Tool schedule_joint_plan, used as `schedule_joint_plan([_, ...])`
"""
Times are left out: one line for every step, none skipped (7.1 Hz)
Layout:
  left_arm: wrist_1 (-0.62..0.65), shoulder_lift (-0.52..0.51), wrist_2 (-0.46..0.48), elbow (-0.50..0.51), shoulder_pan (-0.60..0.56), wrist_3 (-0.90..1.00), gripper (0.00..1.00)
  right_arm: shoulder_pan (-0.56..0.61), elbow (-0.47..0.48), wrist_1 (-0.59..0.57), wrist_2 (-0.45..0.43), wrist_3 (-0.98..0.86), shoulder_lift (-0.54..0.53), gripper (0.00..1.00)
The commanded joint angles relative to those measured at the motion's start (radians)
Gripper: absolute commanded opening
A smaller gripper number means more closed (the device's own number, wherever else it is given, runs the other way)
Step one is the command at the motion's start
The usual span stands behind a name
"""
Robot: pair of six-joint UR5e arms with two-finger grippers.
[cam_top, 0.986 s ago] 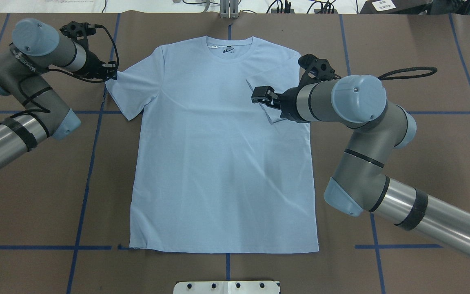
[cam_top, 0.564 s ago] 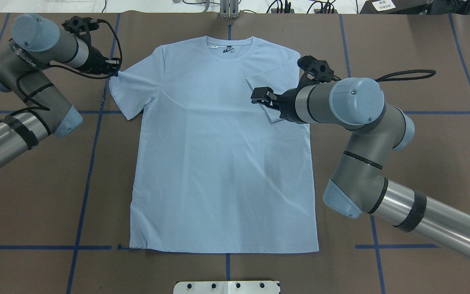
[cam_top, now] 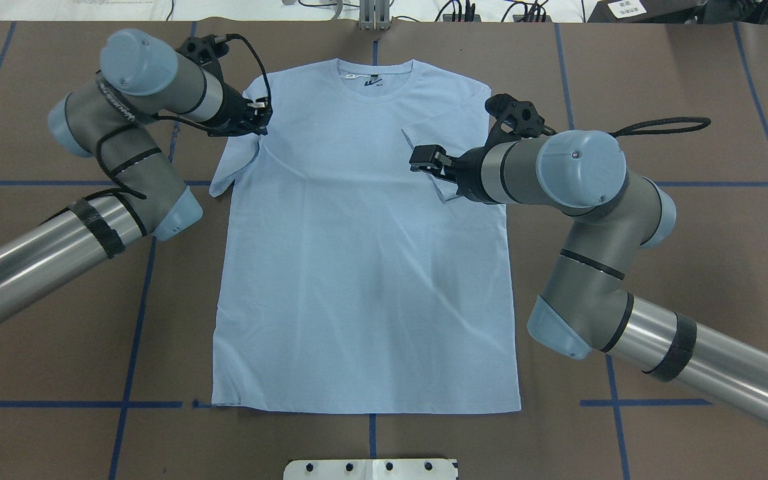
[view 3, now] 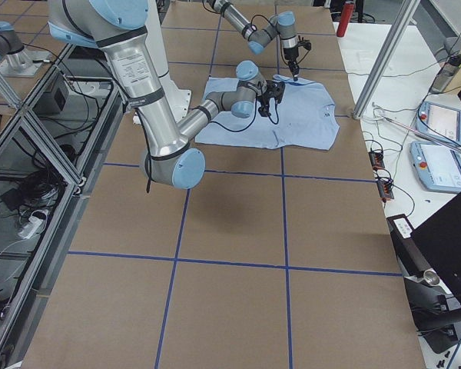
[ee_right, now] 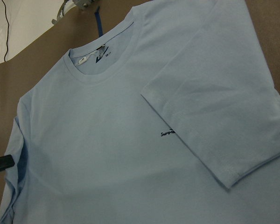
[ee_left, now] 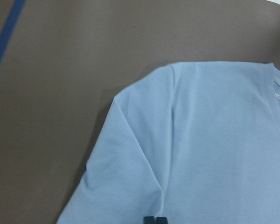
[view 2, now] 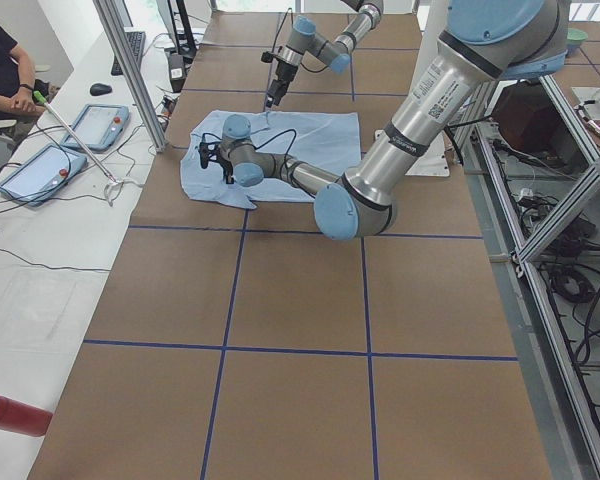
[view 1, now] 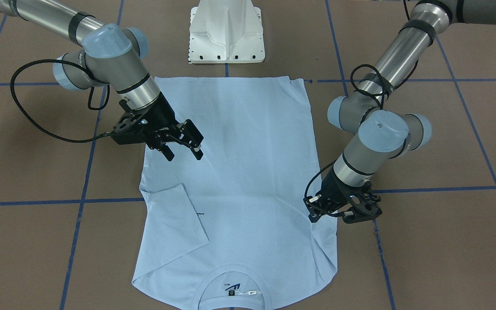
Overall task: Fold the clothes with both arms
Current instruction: 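Fold the other sleeve inward with the left gripper while the right withdraws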
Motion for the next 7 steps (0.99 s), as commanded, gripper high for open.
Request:
schedule_joint_plan([-0.051, -0.086, 0.077, 0.115, 0.028, -0.071, 0.00, -0.008, 0.001, 0.000, -0.014, 0.002, -0.002, 1.00])
schedule_joint_plan([-0.062, -0.087, 0.077, 0.115, 0.029, -0.071, 0.65, -0.011, 0.001, 0.000, -0.016, 0.000, -0.002, 1.00])
schedule_joint_plan([-0.064, -0.090, 0.075, 0.094, 0.029, -0.079, 0.78, -0.009, 0.006, -0.002, -0.016, -0.001, -0.003, 1.00])
schedule_joint_plan([-0.062, -0.061, 0.071, -0.003, 0.034, -0.135, 0.78, -0.011, 0.012, -0.003, -0.019, -0.001, -0.006, 1.00])
schedule_joint_plan([-0.056, 0.009, 0.069, -0.133, 0.060, -0.154, 0.79, -0.023, 0.018, -0.014, -0.034, 0.002, -0.023, 1.00])
schedule_joint_plan([-0.048, 0.063, 0.063, -0.236, 0.077, -0.156, 0.80, -0.056, 0.056, -0.017, -0.056, 0.006, -0.070, 1.00])
schedule_joint_plan([-0.045, 0.147, -0.013, -0.375, 0.080, -0.159, 0.80, -0.102, 0.137, -0.021, -0.085, 0.009, -0.161, 1.00])
